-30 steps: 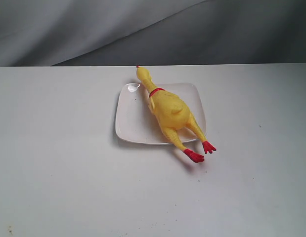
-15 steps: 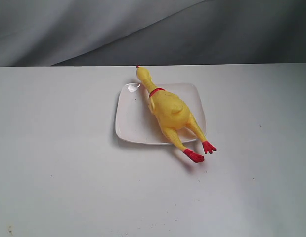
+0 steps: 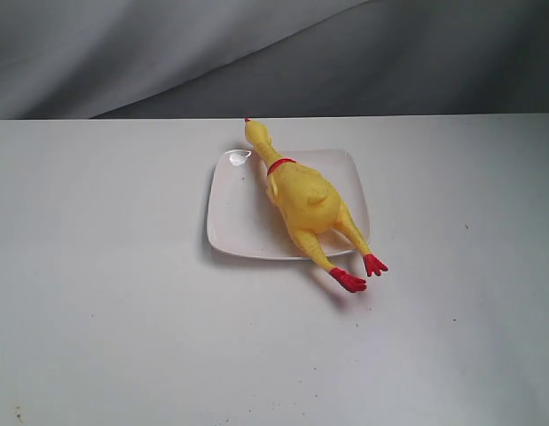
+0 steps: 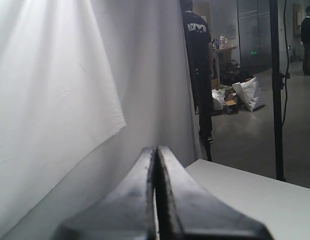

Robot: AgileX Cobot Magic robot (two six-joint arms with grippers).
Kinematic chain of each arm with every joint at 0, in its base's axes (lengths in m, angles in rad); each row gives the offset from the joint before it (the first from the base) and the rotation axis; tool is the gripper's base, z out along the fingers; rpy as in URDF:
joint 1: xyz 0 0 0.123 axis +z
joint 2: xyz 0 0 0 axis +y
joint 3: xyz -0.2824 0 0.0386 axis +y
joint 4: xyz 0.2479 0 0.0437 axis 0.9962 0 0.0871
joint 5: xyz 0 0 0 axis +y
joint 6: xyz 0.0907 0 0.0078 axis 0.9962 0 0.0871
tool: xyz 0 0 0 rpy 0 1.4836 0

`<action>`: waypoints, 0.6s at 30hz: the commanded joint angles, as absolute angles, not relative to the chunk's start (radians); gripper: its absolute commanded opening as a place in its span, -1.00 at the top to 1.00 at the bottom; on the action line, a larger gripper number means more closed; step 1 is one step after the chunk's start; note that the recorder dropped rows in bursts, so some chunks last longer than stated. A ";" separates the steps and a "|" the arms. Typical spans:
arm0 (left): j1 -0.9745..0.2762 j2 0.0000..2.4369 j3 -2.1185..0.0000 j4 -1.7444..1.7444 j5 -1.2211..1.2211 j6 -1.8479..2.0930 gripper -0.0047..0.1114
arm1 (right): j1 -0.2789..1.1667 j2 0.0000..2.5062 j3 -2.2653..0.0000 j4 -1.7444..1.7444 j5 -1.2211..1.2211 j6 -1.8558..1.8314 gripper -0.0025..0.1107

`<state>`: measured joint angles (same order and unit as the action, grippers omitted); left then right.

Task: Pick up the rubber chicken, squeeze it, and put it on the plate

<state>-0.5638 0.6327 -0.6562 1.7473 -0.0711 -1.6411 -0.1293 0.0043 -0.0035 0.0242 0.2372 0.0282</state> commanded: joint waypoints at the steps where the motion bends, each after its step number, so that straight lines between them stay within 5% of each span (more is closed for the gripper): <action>1: -0.570 0.629 -0.653 1.744 -0.075 -1.644 0.91 | -0.138 0.000 0.000 -0.015 0.273 0.024 0.96; 18: -0.570 0.629 -0.653 1.744 -0.075 -1.644 0.91 | -0.138 0.000 0.000 -0.015 0.330 0.026 0.96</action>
<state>-0.5638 0.6327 -0.6562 1.7473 -0.0711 -1.6411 -0.1293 0.0043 -0.0035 0.0000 0.3276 0.0261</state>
